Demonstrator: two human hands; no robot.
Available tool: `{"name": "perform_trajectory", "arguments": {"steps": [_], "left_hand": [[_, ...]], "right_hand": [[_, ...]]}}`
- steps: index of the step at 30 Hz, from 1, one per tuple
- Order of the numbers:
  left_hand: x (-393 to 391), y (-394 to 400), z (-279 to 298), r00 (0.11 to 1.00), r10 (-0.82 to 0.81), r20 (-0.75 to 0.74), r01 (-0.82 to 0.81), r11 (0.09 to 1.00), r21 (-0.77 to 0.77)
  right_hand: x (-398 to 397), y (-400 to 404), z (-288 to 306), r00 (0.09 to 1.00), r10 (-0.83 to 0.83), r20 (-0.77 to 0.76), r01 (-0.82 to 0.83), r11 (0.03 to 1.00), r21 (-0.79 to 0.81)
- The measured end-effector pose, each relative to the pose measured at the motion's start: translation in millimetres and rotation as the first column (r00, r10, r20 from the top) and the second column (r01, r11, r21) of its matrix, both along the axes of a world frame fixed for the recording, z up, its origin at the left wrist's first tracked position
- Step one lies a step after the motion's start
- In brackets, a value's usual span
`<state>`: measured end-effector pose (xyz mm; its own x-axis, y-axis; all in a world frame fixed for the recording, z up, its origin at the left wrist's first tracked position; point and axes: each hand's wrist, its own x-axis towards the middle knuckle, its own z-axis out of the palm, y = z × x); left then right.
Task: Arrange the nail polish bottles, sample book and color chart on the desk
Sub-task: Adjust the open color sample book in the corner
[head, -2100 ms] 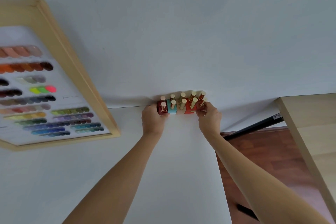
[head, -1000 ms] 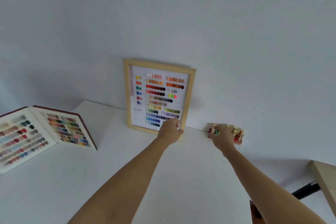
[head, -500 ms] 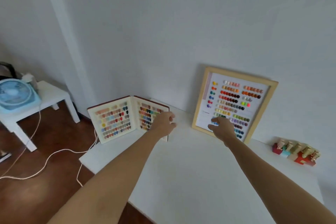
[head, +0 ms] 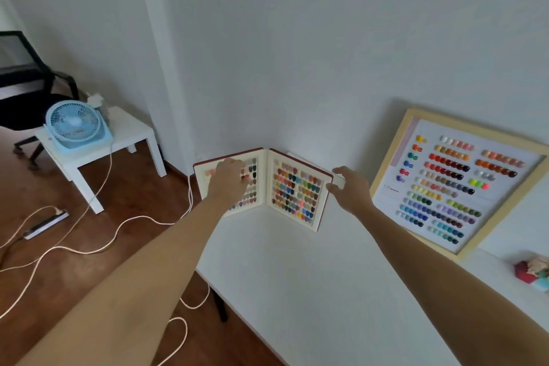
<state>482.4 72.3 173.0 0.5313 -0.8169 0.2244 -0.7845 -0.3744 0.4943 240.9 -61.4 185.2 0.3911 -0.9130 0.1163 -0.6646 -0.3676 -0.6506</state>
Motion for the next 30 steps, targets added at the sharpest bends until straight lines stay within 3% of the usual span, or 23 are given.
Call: {"name": "perform_trajectory", "arguments": {"steps": [5, 10, 19, 30], "left_hand": [[41.6, -22.9, -4.7, 0.959, 0.056, 0.277, -0.104, 0.982, 0.16], [76.7, -41.7, -16.2, 0.952, 0.067, 0.297, -0.173, 0.922, 0.346], [102.4, -76.9, -20.2, 0.958, -0.039, 0.284, -0.023, 0.977, 0.213], [107.0, -194.0, -6.2, 0.931, -0.202, 0.304, 0.156, 0.973, 0.168]], "right_hand": [[28.7, -27.7, -6.0, 0.988, 0.126, -0.092, -0.128, 0.992, -0.009], [44.2, -55.7, -11.3, 0.96, 0.242, -0.141, -0.233, 0.969, 0.077], [56.3, -92.2, -17.8, 0.938, 0.273, -0.214, -0.271, 0.962, 0.038], [55.9, -167.0, -1.1, 0.97, 0.059, -0.237, -0.065, 0.998, -0.019]]}}
